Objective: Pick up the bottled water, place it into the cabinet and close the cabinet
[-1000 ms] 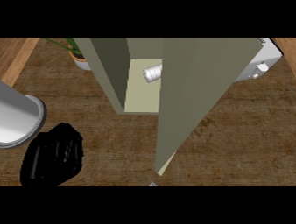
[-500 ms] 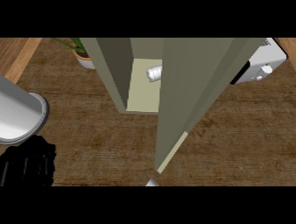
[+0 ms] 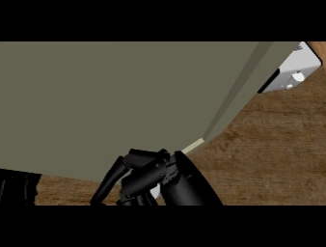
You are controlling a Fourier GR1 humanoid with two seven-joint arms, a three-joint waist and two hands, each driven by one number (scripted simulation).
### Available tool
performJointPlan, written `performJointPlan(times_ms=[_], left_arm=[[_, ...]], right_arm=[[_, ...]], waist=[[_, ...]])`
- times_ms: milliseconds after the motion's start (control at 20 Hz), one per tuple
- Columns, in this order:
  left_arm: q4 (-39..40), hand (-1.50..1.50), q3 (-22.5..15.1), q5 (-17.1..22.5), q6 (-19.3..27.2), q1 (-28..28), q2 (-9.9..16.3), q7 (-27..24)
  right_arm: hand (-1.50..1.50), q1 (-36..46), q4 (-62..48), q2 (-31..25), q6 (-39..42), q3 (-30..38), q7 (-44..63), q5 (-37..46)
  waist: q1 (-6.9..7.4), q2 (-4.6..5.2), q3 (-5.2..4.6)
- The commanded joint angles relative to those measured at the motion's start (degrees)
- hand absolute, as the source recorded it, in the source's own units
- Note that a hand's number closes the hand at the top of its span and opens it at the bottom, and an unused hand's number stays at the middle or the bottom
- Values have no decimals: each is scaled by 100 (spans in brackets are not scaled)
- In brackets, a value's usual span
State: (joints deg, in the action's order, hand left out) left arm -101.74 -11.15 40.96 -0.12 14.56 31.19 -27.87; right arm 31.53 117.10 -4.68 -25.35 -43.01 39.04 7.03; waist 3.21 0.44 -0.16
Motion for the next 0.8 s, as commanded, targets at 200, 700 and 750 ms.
performJointPlan(times_ms=[200, 700, 750], left_arm=[[178, 150, 402, 212, -553, 255, 164, -108], [126, 150, 691, 319, -715, 273, 210, 105], [106, 150, 664, 204, -795, 489, 206, -28]], right_arm=[[150, 1177, -2405, 460, 699, 1725, -943, -1894], [150, 1977, -5156, 39, 2297, 3188, -2489, -2434], [150, 1999, -5445, 244, 2163, 3046, -2697, -2252]], waist=[[-96, 12, 15], [-150, 17, 16], [-84, 21, 14]])
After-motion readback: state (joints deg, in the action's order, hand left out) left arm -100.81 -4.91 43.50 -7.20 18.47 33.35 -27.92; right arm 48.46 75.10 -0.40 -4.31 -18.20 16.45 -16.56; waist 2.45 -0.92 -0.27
